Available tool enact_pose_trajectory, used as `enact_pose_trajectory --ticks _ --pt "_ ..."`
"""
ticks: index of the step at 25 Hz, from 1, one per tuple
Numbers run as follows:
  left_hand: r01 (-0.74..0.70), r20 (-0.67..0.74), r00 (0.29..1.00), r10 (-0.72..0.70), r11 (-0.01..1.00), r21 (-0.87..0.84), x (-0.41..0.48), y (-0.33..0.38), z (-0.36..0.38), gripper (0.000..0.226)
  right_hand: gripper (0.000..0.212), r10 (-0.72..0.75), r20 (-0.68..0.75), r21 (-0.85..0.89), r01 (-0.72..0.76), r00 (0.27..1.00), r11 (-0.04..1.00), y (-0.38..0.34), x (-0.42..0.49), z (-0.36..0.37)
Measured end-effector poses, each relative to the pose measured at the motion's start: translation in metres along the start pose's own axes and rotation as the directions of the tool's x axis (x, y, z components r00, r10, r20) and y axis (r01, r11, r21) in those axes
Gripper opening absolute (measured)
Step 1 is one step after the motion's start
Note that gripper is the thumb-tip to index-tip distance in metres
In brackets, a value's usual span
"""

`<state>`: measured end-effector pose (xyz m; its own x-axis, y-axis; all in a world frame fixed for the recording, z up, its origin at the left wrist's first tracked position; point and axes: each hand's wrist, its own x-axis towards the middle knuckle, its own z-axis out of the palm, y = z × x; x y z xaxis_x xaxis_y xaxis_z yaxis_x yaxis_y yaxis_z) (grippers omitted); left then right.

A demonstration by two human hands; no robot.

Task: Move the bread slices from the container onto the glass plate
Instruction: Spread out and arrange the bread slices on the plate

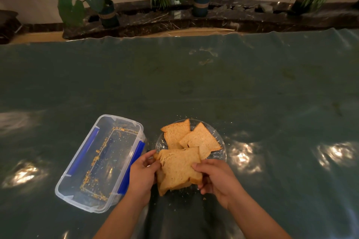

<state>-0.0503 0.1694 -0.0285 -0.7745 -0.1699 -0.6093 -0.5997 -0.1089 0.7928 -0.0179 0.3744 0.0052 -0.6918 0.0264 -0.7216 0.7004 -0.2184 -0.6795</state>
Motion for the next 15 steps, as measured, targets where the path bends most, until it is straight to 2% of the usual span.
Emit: enact_pose_trajectory --ticks 4,7,11,15 --pt "0.013 -0.005 1.0 -0.013 1.0 0.024 0.003 -0.003 0.004 0.038 0.01 -0.125 -0.19 -0.172 0.093 0.974 0.981 0.015 0.016 -0.018" --pt "-0.007 -0.049 0.999 0.011 0.997 0.075 0.007 -0.005 0.005 0.041 0.014 -0.083 -0.294 -0.179 0.03 0.952 0.983 0.035 0.027 -0.037" --pt "-0.069 -0.11 0.99 0.09 0.98 0.186 0.008 -0.004 0.006 0.044 0.017 -0.118 -0.369 -0.249 0.024 0.922 0.968 0.052 0.036 -0.042" --pt "-0.167 -0.093 0.975 0.204 0.939 0.3 0.005 0.002 0.008 0.044 0.012 -0.208 -0.383 -0.476 0.001 0.9 0.879 0.049 0.036 -0.036"
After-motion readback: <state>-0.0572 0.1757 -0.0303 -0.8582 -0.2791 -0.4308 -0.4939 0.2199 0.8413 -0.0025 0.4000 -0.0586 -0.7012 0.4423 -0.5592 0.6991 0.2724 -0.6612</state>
